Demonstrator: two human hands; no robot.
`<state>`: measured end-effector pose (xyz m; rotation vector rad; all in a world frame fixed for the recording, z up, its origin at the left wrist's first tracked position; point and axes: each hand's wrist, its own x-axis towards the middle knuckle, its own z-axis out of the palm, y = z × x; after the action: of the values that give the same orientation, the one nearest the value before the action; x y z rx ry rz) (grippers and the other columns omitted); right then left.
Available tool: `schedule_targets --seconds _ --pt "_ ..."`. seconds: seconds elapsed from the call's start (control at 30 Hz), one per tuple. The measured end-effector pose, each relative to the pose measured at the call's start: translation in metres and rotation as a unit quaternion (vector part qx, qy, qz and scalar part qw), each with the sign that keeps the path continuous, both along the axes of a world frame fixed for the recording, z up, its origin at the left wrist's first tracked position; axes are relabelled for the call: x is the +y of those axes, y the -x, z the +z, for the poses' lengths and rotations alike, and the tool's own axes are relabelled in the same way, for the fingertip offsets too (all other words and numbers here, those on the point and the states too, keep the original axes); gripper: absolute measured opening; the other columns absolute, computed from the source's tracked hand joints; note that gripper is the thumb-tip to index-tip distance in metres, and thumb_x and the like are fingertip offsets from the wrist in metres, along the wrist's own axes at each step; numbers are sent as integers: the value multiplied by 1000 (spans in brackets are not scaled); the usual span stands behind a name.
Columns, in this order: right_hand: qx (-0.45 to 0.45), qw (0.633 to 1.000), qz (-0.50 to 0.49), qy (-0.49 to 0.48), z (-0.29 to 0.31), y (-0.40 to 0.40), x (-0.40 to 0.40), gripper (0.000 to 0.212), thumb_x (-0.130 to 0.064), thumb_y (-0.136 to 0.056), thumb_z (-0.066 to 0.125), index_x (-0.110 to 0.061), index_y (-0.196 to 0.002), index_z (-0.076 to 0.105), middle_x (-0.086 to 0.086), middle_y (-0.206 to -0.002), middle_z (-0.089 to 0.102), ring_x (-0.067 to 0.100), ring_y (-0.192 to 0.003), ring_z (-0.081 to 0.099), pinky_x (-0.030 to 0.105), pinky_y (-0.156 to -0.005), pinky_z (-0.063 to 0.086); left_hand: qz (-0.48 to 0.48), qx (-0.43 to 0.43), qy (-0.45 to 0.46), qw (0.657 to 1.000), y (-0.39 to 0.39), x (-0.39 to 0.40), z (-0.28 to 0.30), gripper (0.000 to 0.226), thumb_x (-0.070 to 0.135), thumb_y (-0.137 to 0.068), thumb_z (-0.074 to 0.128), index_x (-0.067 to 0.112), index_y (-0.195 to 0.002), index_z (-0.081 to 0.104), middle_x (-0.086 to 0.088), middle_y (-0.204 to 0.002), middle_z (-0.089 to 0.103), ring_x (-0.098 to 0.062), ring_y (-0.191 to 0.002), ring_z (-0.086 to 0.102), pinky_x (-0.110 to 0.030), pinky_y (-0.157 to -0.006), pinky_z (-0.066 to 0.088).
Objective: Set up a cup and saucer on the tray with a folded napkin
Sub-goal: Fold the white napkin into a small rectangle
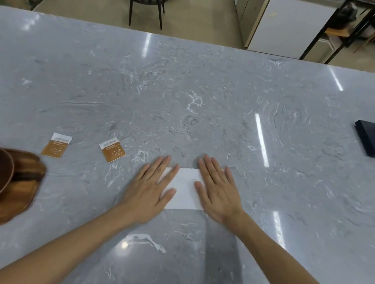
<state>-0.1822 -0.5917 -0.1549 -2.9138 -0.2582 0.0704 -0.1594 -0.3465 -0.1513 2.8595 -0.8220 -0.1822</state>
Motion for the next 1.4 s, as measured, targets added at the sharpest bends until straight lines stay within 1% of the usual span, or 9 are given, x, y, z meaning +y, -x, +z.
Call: schedule_targets --seconds 0.3,0.5,0.63,0.77,0.93,1.07,1.17,1.27,1.4 --pt "28 961 263 77 18 -90 -39 61 -45 -109 20 -24 -163 3 -6 -172 2 10 -157 -5 44 -128 5 12 17 -9 1000 41 5 4 62 62 -101 11 45 -157 -6 0 -169 -16 -21 -155 -18 -57 -124 0" --pt "21 940 326 96 20 -116 -39 60 -45 -109 20 -27 -163 2 -6 -172 3 11 -157 -4 46 -128 9 42 36 -9 998 55 -9 6 69 73 -95 14 48 -155 -11 -1 -168 -21 -23 -154 -23 -60 -121 -4" --pt "-47 962 247 105 30 -92 -33 60 -43 -108 31 -26 -163 12 1 -172 7 22 -158 4 47 -127 13 8 47 -22 999 50 0 9 77 75 -92 20 44 -157 -8 -2 -168 -21 -24 -155 -17 -56 -119 4" --pt "-144 985 45 -87 29 -9 -7 53 -34 -100 57 -15 -149 47 13 -159 40 34 -143 38 46 -116 33 -15 69 -8 997 47 6 21 77 64 -93 30 30 -160 15 -6 -171 -3 -27 -154 8 -45 -118 20" --pt "-120 977 -28 -176 24 102 26 33 -47 -89 68 -26 -114 71 2 -127 60 15 -104 56 29 -86 52 -52 62 71 994 65 7 31 61 43 -93 47 17 -149 46 -8 -163 31 -24 -141 37 -33 -115 36" --pt "-87 981 -43 -165 19 124 28 22 -32 -83 82 -22 -103 79 3 -111 71 14 -88 69 27 -69 61 -95 71 110 987 60 15 35 47 31 -97 55 15 -141 57 -3 -152 43 -18 -135 45 -27 -111 40" --pt "-133 983 -10 -128 18 116 25 16 -19 -84 82 -14 -99 81 6 -102 75 25 -85 72 32 -64 62 -126 17 117 985 48 13 41 40 20 -87 72 12 -125 68 -7 -132 62 -22 -112 64 -28 -89 57" --pt "-170 983 25 -71 21 112 24 12 -15 -84 80 -10 -95 79 6 -98 76 26 -81 72 32 -56 60 -151 -23 101 983 43 7 43 38 21 -80 78 16 -116 71 -3 -119 68 -21 -96 69 -29 -69 61" --pt "-160 986 15 -47 34 110 27 15 -12 -82 82 -10 -95 75 4 -96 75 23 -73 72 32 -45 56 -155 -45 99 982 40 0 39 41 32 -83 71 19 -122 69 2 -121 68 -17 -98 70 -31 -70 62"
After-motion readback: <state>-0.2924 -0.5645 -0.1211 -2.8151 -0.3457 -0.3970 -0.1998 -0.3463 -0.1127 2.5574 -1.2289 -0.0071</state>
